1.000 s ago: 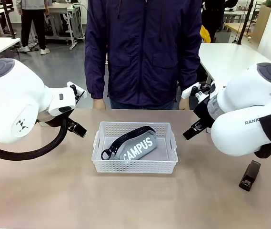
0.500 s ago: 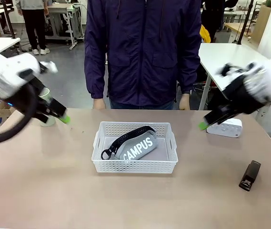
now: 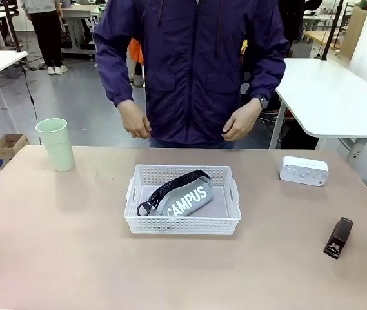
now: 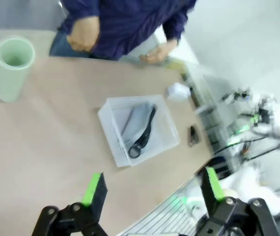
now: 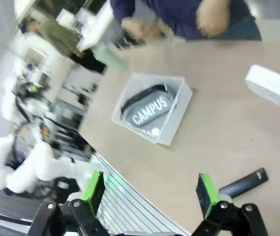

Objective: Efficiently arrange items inside the basket to fit them all.
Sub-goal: Pick up the Digital clock and place it inside the Organizing basket.

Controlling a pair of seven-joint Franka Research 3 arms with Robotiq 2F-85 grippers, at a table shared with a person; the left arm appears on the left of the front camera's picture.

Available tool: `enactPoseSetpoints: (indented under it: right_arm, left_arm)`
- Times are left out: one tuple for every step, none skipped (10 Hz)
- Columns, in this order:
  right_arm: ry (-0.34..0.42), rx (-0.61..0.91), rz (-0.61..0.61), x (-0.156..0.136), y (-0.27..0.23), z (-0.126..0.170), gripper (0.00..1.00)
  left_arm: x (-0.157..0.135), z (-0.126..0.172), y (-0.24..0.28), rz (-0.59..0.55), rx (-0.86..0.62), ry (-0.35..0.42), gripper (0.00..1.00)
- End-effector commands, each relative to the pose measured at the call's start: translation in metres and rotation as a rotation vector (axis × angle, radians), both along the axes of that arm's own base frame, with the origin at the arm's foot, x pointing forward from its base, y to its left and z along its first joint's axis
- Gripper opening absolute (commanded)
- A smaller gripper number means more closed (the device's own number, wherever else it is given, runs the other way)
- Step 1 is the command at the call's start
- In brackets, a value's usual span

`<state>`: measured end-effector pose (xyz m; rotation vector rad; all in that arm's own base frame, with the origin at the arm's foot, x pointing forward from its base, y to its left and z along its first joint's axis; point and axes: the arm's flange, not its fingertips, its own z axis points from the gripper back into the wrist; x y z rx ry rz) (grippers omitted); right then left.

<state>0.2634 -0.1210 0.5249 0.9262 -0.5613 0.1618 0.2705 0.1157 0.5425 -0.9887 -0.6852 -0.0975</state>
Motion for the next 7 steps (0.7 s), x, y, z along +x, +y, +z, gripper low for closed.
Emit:
enactPoseSetpoints:
  right_arm:
    - [0.011,0.216,-0.028,0.009,-0.064,-0.026,1.0]
    - [0.02,0.333,-0.08,0.004,-0.099,-0.044,1.0]
    - [0.028,0.425,-0.116,0.001,-0.125,-0.062,1.0]
    - [0.049,0.473,-0.148,-0.002,-0.141,-0.079,1.0]
    - [0.067,0.498,-0.176,-0.005,-0.148,-0.092,1.0]
    - [0.078,0.512,-0.196,-0.004,-0.155,-0.106,1.0]
    - [0.063,0.513,-0.243,-0.005,-0.158,-0.114,1.0]
  left_arm:
    - [-0.027,-0.078,0.044,0.029,-0.204,0.016,1.0]
    - [-0.03,-0.098,0.067,0.063,-0.289,0.025,1.0]
    - [-0.034,-0.11,0.072,0.097,-0.334,0.037,1.0]
    - [-0.035,-0.116,0.067,0.113,-0.377,0.046,1.0]
    - [-0.033,-0.118,0.059,0.112,-0.397,0.056,1.0]
    - [-0.026,-0.118,0.048,0.11,-0.391,0.064,1.0]
    - [-0.021,-0.119,0.039,0.105,-0.39,0.075,1.0]
